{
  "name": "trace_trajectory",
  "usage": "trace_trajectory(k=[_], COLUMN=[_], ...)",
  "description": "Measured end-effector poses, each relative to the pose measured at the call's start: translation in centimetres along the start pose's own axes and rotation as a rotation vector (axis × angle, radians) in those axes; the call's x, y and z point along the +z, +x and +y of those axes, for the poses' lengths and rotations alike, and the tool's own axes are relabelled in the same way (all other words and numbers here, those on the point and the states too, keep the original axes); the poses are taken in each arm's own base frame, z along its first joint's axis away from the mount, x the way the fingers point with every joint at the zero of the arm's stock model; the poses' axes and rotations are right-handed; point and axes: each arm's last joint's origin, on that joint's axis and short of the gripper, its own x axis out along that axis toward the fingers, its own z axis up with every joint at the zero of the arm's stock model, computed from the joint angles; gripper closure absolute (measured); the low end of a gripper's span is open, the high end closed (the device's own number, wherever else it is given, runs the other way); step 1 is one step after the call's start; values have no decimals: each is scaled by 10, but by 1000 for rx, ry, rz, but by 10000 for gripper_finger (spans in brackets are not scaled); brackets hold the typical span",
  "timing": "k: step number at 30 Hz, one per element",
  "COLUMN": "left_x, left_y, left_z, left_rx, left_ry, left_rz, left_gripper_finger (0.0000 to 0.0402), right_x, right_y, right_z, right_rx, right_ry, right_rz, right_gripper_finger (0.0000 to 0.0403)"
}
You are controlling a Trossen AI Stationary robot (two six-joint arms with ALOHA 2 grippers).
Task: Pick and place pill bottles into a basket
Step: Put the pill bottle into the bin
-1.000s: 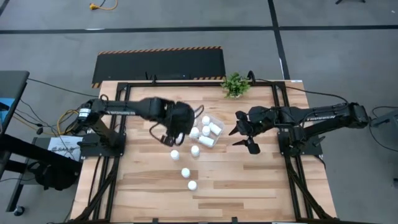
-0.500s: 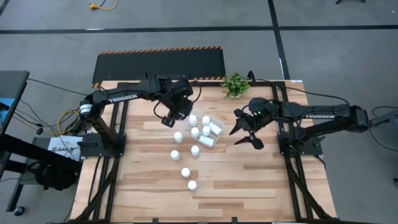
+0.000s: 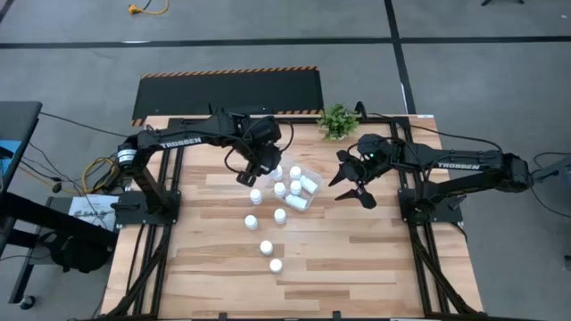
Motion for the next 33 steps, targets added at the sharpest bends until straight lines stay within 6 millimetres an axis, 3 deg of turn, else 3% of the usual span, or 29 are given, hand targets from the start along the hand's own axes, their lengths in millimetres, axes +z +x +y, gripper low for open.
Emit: trace_trajectory(k=[24, 33], left_x=[-5, -5], left_y=[39, 41], left_z=[4, 4], left_rx=[-102, -102], left_ry=[-26, -23], left_rz=[65, 62], left_gripper_finger=[239, 239], right_x=[-1, -2], right_y=[0, 0], right_z=[1, 1], right_rx=[4, 4], right_ry=[5, 7], right_rz=[12, 16], right_gripper_finger=[184, 184])
